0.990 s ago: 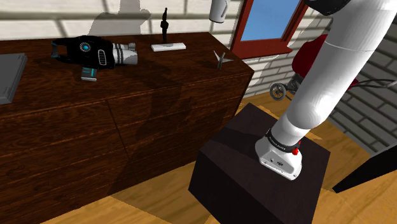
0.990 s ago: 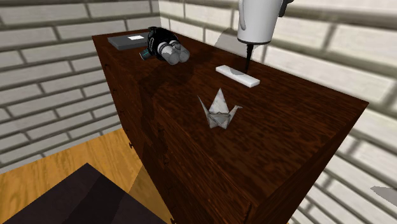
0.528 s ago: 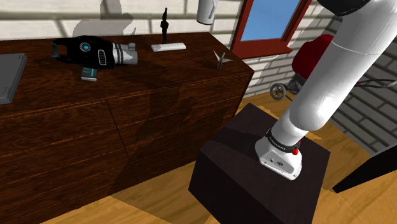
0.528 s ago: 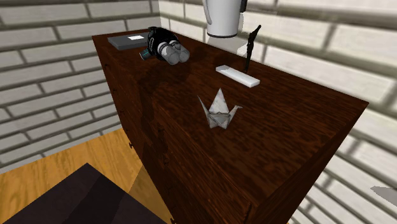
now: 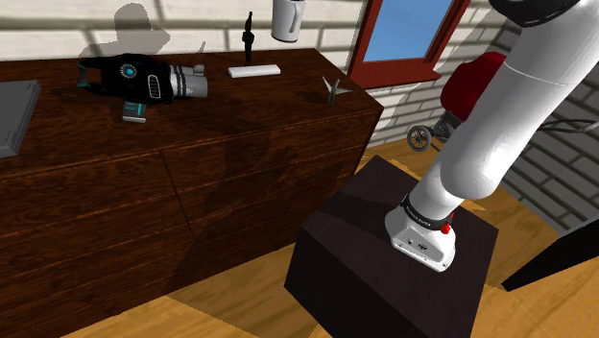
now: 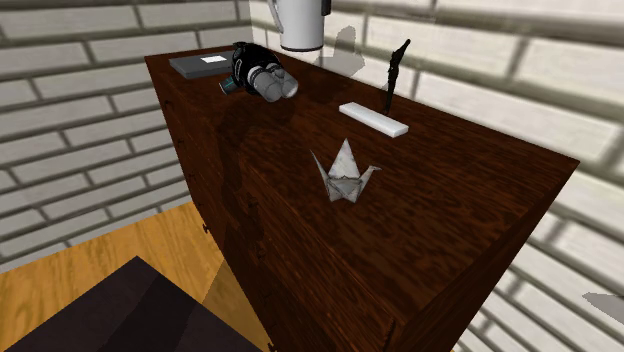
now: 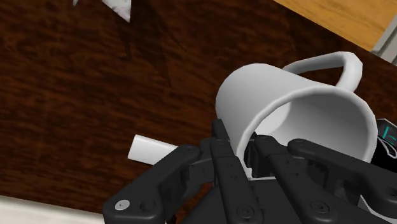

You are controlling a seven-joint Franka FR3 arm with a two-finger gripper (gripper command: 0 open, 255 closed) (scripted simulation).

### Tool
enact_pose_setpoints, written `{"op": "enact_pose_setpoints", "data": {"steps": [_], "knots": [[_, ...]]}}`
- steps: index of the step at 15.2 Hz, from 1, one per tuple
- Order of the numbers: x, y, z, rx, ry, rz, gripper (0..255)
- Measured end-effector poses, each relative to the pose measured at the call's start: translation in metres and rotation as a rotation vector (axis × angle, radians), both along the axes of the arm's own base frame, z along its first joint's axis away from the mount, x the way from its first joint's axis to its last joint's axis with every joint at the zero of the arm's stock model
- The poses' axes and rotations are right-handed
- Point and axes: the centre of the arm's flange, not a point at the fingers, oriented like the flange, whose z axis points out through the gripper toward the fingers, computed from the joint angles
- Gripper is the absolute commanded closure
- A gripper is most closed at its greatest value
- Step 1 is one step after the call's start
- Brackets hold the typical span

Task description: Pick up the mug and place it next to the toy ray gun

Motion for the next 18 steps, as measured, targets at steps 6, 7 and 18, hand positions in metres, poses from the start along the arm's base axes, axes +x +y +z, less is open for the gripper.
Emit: {"op": "enact_pose_setpoints", "data": {"steps": [6,7,18], "knots": [[0.007,0.079,-0.001,0.0,0.0,-0.001,255],[0.007,0.091,-0.002,0.0,0.0,0.0,255],[0.019,0.211,-0.009,0.0,0.0,-0.001,255]]}}
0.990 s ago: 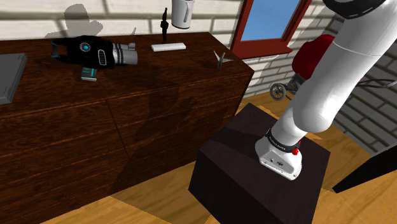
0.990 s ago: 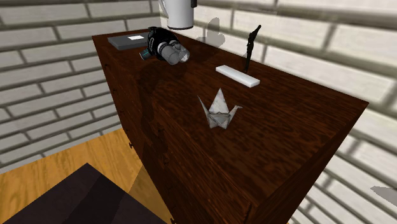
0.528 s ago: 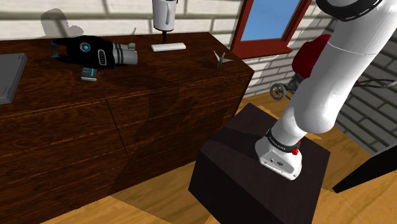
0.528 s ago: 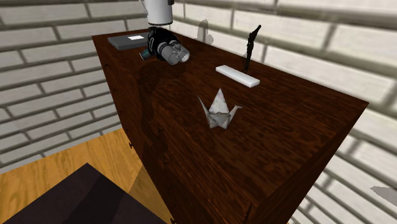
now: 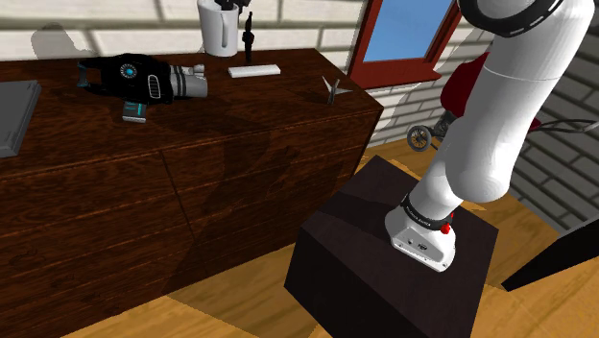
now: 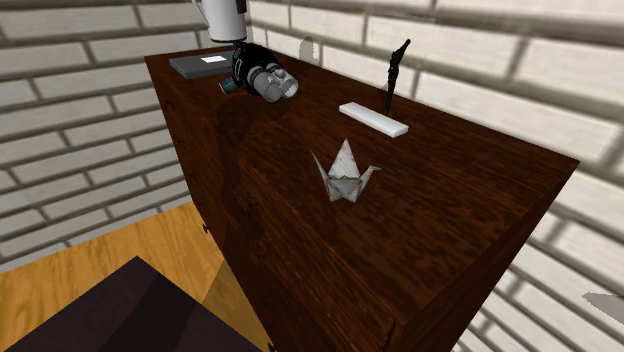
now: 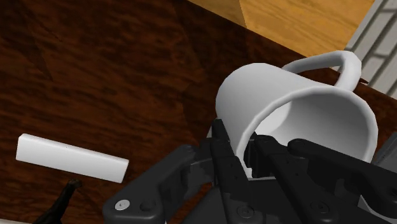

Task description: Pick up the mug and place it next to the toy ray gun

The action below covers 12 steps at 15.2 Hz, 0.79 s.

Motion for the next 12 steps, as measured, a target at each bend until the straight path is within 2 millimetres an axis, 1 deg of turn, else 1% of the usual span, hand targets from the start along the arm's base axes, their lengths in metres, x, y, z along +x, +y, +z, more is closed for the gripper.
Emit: {"op": "enact_pose_setpoints", "data": {"steps": [12], "knots": [[0.0,0.001,-0.062,0.0,0.0,-0.001,255]]}}
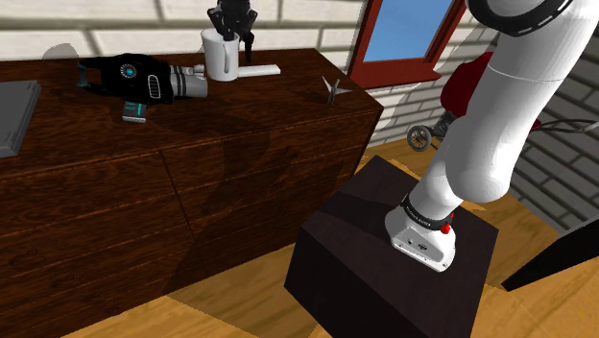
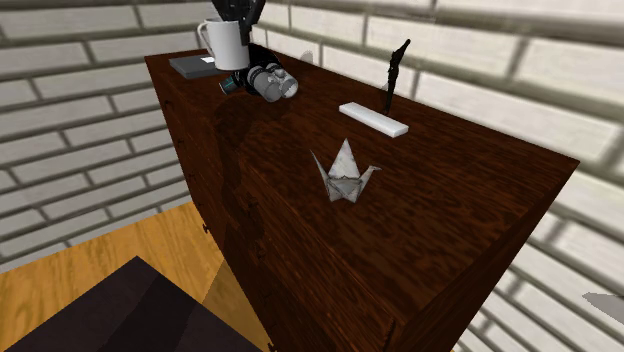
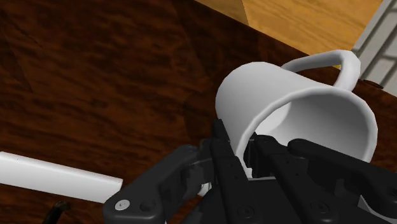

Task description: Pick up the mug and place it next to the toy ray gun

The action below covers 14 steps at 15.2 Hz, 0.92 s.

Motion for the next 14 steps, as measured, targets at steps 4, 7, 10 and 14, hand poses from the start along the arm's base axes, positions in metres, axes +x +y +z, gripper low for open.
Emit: {"op": "enact_pose_setpoints", "data": {"steps": [4,7,10,14], "knots": [[0.0,0.0,-0.022,0.0,0.0,0.0,255],[0.001,0.0,-0.037,0.0,0.0,0.0,255],[0.001,0.0,-0.053,0.0,0.0,0.0,255],[0.001,0.0,-0.074,0.0,0.0,0.0,255]]}}
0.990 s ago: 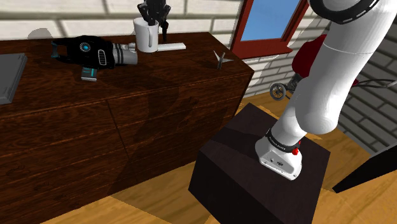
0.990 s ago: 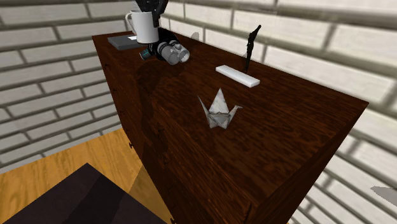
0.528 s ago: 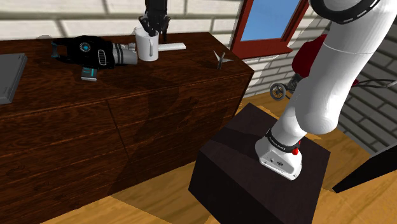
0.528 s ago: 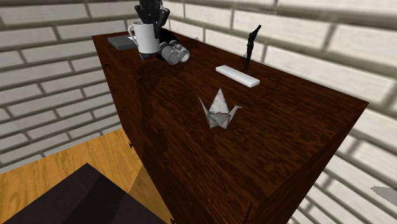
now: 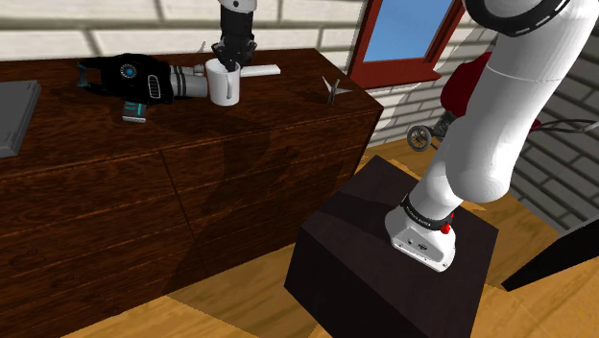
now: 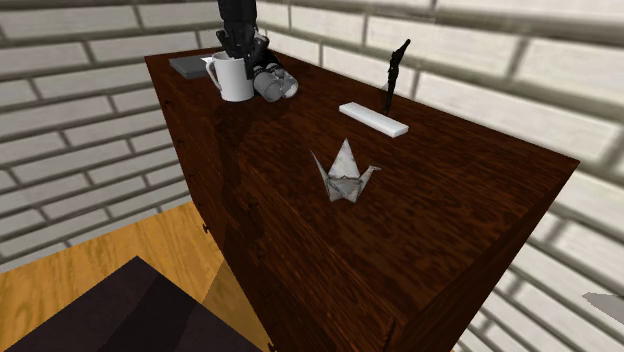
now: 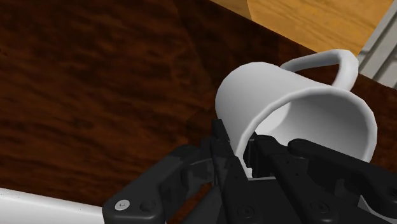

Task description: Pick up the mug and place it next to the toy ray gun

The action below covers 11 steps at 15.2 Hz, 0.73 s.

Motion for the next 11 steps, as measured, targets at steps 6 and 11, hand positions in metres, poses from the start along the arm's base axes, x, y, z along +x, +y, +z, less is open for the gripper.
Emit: {"op": "enact_pose_setpoints", "data": {"steps": [6,11], "knots": [[-0.001,0.0,-0.031,0.0,0.0,0.0,255],[-0.001,0.0,-0.057,0.0,0.0,0.0,255]]}}
